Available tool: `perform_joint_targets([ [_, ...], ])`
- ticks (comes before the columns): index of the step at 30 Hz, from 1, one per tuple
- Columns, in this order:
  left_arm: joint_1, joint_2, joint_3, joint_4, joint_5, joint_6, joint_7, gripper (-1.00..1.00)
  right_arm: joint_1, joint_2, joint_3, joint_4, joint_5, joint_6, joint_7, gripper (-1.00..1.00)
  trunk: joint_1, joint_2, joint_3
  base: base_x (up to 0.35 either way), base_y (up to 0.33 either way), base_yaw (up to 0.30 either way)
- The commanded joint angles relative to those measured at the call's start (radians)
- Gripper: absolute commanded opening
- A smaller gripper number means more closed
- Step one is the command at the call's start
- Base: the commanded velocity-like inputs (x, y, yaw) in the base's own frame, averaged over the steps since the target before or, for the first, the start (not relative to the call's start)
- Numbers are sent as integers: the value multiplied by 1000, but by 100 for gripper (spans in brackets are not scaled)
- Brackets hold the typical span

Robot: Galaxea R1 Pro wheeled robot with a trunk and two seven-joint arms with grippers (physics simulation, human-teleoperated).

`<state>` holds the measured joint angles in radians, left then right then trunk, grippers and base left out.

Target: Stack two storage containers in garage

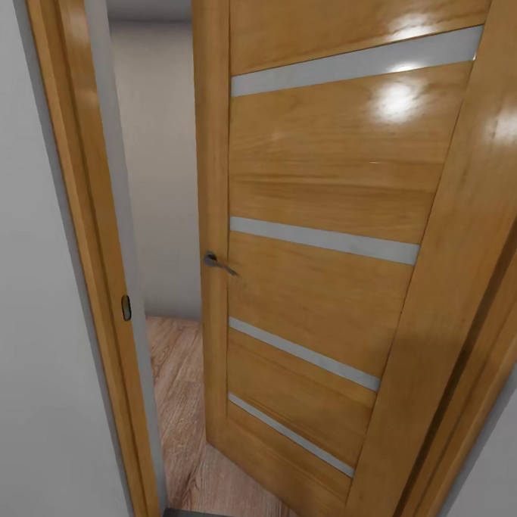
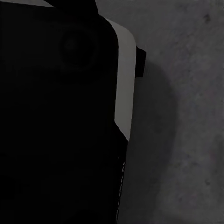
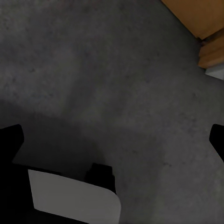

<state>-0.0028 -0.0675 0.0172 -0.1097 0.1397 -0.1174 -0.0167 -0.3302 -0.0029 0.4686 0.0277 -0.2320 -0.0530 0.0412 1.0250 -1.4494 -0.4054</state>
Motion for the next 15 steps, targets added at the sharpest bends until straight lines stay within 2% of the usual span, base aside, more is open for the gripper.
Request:
perform_joint_targets([
  [1,0,0,1,0,8,-2,-2,100,-1,0,8,3,-10,-6,5,100,0,-1,-1,0,0,0],
  [9,0,-1,1,1,7,-2,-2,100,-1,0,7,3,-10,-5,0,100,0,-1,-1,6,0,0],
  [15,0,0,-1,2,5,-3,-2,100,-1,1,8,3,-10,-5,0,100,0,-1,-1,201,-47,0],
])
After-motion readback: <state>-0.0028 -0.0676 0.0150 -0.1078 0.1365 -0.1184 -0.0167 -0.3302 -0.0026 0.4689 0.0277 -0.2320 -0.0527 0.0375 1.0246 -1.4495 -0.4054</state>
